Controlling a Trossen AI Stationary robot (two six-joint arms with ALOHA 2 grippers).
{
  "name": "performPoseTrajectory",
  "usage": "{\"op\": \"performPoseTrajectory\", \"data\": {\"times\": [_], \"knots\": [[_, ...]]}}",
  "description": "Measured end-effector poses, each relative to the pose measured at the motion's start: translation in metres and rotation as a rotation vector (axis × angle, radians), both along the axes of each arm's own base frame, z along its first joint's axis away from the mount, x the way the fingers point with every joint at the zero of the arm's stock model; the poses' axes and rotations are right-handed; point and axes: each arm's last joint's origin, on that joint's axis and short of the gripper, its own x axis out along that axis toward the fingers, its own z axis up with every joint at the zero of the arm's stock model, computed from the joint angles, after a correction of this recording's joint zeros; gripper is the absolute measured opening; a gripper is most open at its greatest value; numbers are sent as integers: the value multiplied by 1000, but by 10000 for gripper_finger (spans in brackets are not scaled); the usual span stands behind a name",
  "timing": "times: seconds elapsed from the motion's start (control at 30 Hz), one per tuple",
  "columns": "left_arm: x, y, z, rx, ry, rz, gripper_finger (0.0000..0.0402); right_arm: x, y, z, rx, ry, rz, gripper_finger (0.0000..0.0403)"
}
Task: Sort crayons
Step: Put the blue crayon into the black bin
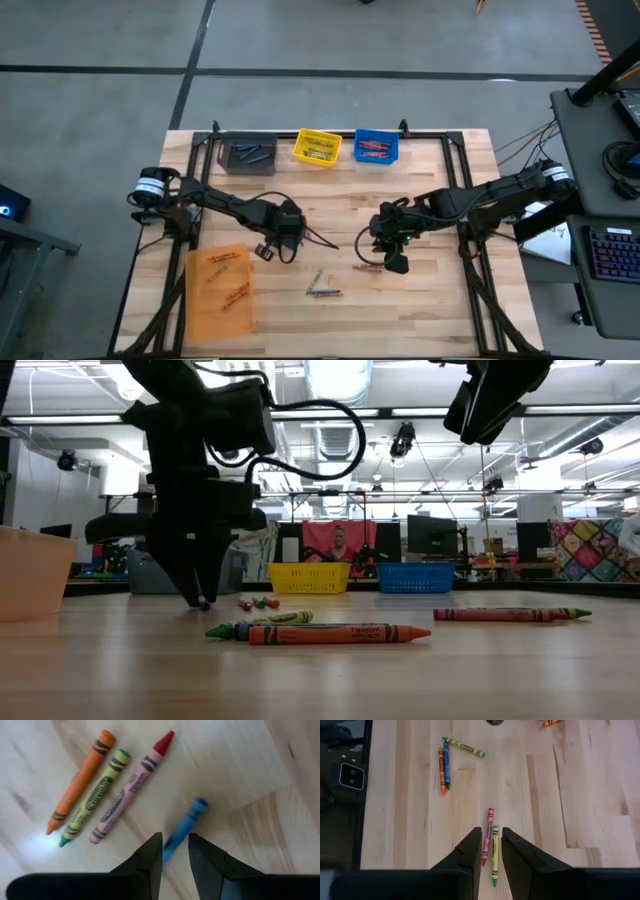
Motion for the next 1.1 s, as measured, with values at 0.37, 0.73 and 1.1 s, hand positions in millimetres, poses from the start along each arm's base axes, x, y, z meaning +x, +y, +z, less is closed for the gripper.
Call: {"op": "performPoseTrajectory", "data": {"times": [0.37,0.73,1.1], "knots": [[3,7,-11,-26,36,15,75,0,0,0,-2,-5,-4,63],[2,7,-9,-33,30,51,75,1,0,0,-14,-9,-13,63],[1,7,-10,-35,36,51,31,2,0,1,-11,-30,-11,63]]}}
